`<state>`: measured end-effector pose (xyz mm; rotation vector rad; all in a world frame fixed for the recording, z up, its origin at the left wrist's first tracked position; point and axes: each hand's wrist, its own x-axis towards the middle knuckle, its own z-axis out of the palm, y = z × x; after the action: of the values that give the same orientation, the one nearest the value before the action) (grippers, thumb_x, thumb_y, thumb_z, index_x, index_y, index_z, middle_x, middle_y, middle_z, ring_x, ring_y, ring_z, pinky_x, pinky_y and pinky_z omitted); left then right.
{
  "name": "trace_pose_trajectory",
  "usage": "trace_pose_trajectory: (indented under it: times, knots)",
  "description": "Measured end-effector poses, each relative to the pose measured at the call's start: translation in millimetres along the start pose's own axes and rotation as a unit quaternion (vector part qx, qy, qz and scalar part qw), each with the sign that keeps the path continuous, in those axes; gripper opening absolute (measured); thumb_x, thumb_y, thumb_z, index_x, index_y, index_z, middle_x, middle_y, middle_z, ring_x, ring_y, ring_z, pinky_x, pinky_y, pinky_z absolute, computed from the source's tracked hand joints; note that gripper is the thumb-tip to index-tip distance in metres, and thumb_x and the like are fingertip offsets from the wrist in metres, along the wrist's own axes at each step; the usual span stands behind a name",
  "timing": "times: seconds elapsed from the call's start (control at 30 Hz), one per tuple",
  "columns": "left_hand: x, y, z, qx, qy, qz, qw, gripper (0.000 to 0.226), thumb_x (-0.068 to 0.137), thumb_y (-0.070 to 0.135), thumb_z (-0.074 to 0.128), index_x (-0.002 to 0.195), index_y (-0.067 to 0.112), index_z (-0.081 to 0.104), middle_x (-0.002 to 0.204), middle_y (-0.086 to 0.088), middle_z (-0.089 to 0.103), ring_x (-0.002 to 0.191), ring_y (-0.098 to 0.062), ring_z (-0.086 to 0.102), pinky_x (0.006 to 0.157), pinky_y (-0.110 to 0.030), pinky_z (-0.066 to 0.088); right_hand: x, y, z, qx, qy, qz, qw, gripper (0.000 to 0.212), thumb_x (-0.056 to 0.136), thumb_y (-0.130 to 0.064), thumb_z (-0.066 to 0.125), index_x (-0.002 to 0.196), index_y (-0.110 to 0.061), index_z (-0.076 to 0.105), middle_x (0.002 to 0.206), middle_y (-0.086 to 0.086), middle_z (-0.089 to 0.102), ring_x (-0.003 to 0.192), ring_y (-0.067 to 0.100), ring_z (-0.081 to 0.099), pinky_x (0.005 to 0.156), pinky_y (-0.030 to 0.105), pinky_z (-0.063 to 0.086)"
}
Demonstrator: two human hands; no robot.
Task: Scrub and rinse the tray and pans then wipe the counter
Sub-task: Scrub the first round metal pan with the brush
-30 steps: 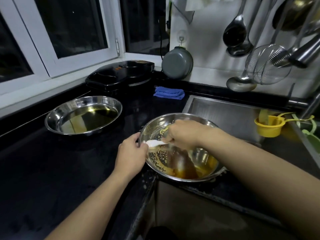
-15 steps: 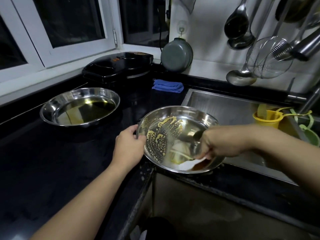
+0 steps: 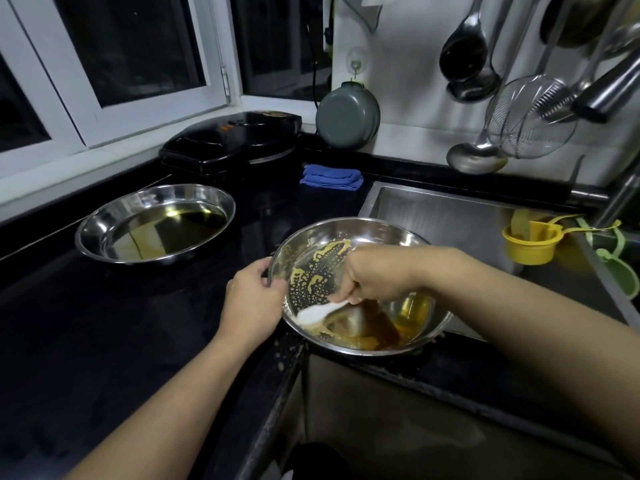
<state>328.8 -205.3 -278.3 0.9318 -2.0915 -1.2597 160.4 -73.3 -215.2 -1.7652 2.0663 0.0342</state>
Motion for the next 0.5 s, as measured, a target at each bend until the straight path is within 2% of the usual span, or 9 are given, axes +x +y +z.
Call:
trace_pose_trajectory:
  times: [0.03,0.1,0.13,0.2,0.23,0.27,0.3,0.37,0.5]
  knots:
    - [0,0,0,-0.005,0.002,-0.001,1.0,0.031,0.092,0.014,0.058,0.116,0.029,0.072,0.065,0.0,0.073,0.058,-0.013,0.067,0.066,-0.032,0.057,-9,2,0,-0.027,-0.017,-0.007,0.999,0.016,0.098,-0.025,0.064,0.102,-0.031,0.079,0.079,-0.018,0.07,0.074,0.005,0.06,0.07,0.026,0.051]
    - [0,0,1,-0.012,0.004,-0.004,1.0,0.03,0.093,0.015,0.058,0.116,0.029,0.071,0.065,-0.002,0.072,0.058,-0.016,0.066,0.069,-0.036,0.059,-29,13,0,-0.072,-0.046,0.001,0.996,0.02,0.094,-0.018,0.067,0.105,-0.029,0.079,0.067,-0.033,0.062,0.073,-0.01,0.057,0.07,0.018,0.046]
    - [0,1,2,-0.014,0.003,-0.005,1.0,0.03,0.093,0.015,0.058,0.116,0.03,0.07,0.065,-0.003,0.072,0.06,-0.019,0.068,0.071,-0.038,0.06,-41,20,-2,-0.071,-0.055,0.02,0.996,0.022,0.094,-0.015,0.067,0.097,-0.032,0.08,0.059,-0.038,0.056,0.067,-0.016,0.053,0.066,0.014,0.041]
    - [-1,-1,2,-0.02,-0.001,-0.007,1.0,0.03,0.093,0.016,0.058,0.115,0.033,0.069,0.067,-0.003,0.073,0.067,-0.025,0.071,0.075,-0.042,0.061,-56,36,-5,-0.051,-0.076,0.053,0.994,0.049,0.095,-0.011,0.065,0.067,-0.05,0.073,0.053,-0.042,0.05,0.061,-0.02,0.05,0.061,0.005,0.035]
    - [-1,-1,1,-0.021,-0.003,-0.007,1.0,0.029,0.093,0.016,0.058,0.112,0.035,0.068,0.067,-0.002,0.073,0.069,-0.025,0.072,0.076,-0.043,0.061,-58,41,-6,-0.043,-0.079,0.056,0.994,0.058,0.095,-0.01,0.065,0.061,-0.057,0.069,0.055,-0.041,0.051,0.063,-0.018,0.051,0.062,0.003,0.034]
    - [-1,-1,1,-0.02,-0.006,-0.005,1.0,0.027,0.093,0.016,0.057,0.107,0.038,0.067,0.068,-0.002,0.074,0.07,-0.025,0.073,0.077,-0.043,0.061,-59,42,-5,-0.041,-0.075,0.065,0.994,0.056,0.095,-0.01,0.065,0.07,-0.06,0.071,0.063,-0.04,0.054,0.069,-0.015,0.052,0.069,0.005,0.034]
    - [-2,-2,1,-0.019,-0.008,-0.005,1.0,0.027,0.093,0.016,0.057,0.102,0.041,0.065,0.069,-0.002,0.074,0.07,-0.025,0.073,0.077,-0.043,0.061,-55,44,-2,-0.036,-0.068,0.066,0.995,0.045,0.094,-0.012,0.066,0.091,-0.055,0.075,0.076,-0.039,0.057,0.075,-0.012,0.051,0.076,0.01,0.035]
    - [-2,-1,0,-0.02,-0.012,-0.001,1.0,0.028,0.094,0.016,0.058,0.097,0.043,0.063,0.071,-0.002,0.075,0.071,-0.024,0.074,0.078,-0.043,0.061,-44,35,0,-0.05,-0.041,0.064,0.996,0.031,0.095,-0.017,0.066,0.118,-0.036,0.073,0.094,-0.034,0.064,0.077,-0.01,0.05,0.079,0.015,0.036]
    - [-3,0,-1,-0.017,-0.012,0.004,1.0,0.026,0.093,0.016,0.06,0.098,0.041,0.065,0.069,-0.002,0.074,0.069,-0.025,0.073,0.077,-0.045,0.06,-19,13,-2,-0.044,0.029,0.029,0.998,0.019,0.101,-0.028,0.06,0.107,-0.029,0.078,0.06,-0.041,0.053,0.065,0.002,0.047,0.065,0.019,0.037]
